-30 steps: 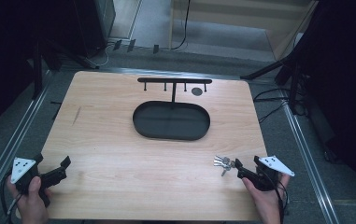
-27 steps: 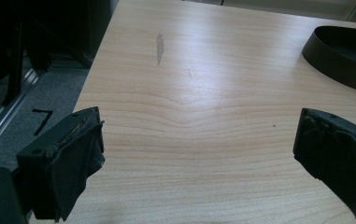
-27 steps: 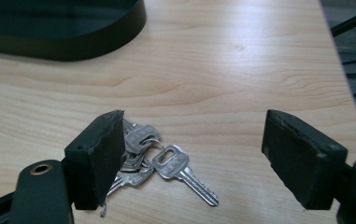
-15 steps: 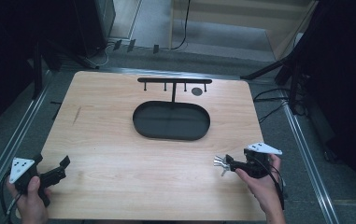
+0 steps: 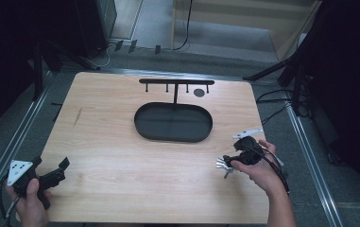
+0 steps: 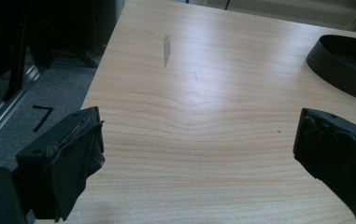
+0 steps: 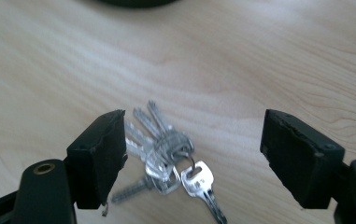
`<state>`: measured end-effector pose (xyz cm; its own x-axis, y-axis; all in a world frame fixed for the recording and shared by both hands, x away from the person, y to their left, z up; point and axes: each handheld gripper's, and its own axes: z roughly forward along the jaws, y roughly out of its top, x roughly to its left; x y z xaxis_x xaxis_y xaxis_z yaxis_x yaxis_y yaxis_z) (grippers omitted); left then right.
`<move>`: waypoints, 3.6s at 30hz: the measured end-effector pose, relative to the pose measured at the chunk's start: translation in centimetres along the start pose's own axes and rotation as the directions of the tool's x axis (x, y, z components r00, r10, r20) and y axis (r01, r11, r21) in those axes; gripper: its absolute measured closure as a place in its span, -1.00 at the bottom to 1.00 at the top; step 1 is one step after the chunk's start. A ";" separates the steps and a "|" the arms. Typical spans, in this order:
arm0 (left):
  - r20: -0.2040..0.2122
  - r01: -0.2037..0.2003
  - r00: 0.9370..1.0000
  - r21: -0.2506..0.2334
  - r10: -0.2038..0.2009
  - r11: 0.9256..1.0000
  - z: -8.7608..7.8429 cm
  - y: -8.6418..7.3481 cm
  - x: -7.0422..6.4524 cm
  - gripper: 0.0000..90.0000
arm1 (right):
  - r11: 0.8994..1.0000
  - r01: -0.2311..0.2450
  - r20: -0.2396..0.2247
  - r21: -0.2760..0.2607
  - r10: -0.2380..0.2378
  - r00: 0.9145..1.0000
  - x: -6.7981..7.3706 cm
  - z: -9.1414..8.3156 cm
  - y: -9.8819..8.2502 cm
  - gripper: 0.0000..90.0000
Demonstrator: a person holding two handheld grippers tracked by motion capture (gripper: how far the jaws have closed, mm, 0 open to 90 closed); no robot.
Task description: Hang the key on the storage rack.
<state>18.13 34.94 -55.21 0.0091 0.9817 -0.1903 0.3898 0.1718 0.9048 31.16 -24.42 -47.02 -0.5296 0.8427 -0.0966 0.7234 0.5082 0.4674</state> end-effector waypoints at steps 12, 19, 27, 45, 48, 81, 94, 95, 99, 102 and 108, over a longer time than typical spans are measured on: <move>-0.002 0.009 1.000 -0.004 -0.009 1.000 0.0 0.0 0.1 -0.96 | 0.892 0.345 -0.194 0.291 -0.298 0.934 2.2 2.5 3.4 -0.22; 0.001 0.010 1.000 -0.003 -0.010 1.000 0.0 0.0 0.1 -0.96 | 0.810 0.470 -0.180 0.350 -0.434 0.883 2.7 4.5 3.4 -0.19; -0.001 0.008 1.000 -0.002 -0.008 1.000 0.1 0.0 0.1 -0.96 | 0.814 0.484 -0.196 0.321 -0.443 0.875 2.4 5.1 3.4 -0.09; 0.002 0.003 1.000 0.001 -0.003 1.000 0.1 0.0 0.1 -0.96 | 0.937 0.192 -0.132 0.293 -0.159 0.978 -0.4 5.6 3.6 0.74; 0.001 0.003 1.000 0.001 -0.003 1.000 0.1 0.0 0.0 -0.96 | 0.962 0.062 -0.100 0.266 -0.036 0.994 -1.5 5.3 3.6 0.34; 0.012 0.016 1.000 0.004 -0.016 1.000 0.1 0.0 0.2 -0.96 | 0.969 -0.241 0.000 0.055 0.241 0.970 -1.8 0.7 7.0 0.98; 0.016 0.018 1.000 0.004 -0.018 1.000 0.1 0.0 0.2 -0.96 | 0.965 -0.230 -0.013 -0.124 0.230 0.973 -0.2 -2.5 12.1 0.98; 0.016 0.018 1.000 0.004 -0.018 1.000 0.1 0.0 0.2 -0.96 | 0.963 -0.234 -0.015 -0.135 0.235 0.972 -0.1 -2.8 12.6 0.98; 0.017 0.018 1.000 0.005 -0.018 1.000 0.1 0.0 0.2 -0.96 | 0.960 -0.230 -0.021 -0.162 0.230 0.973 0.3 -3.8 14.2 0.98; 0.015 0.014 1.000 0.008 -0.014 1.000 0.1 0.1 0.2 -0.96 | 0.958 -0.223 -0.016 -0.181 0.224 0.975 0.6 -4.5 15.2 0.98; 0.014 0.013 1.000 0.012 -0.014 1.000 0.1 0.1 0.2 -0.96 | 0.954 -0.213 -0.010 -0.209 0.215 0.976 1.0 -5.8 17.0 0.98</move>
<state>18.28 35.12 -55.25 0.0169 0.9780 -0.2080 0.4011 0.1839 0.8974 40.33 -15.95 -34.04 -0.3655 0.9307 0.0148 0.7103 0.2686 0.6507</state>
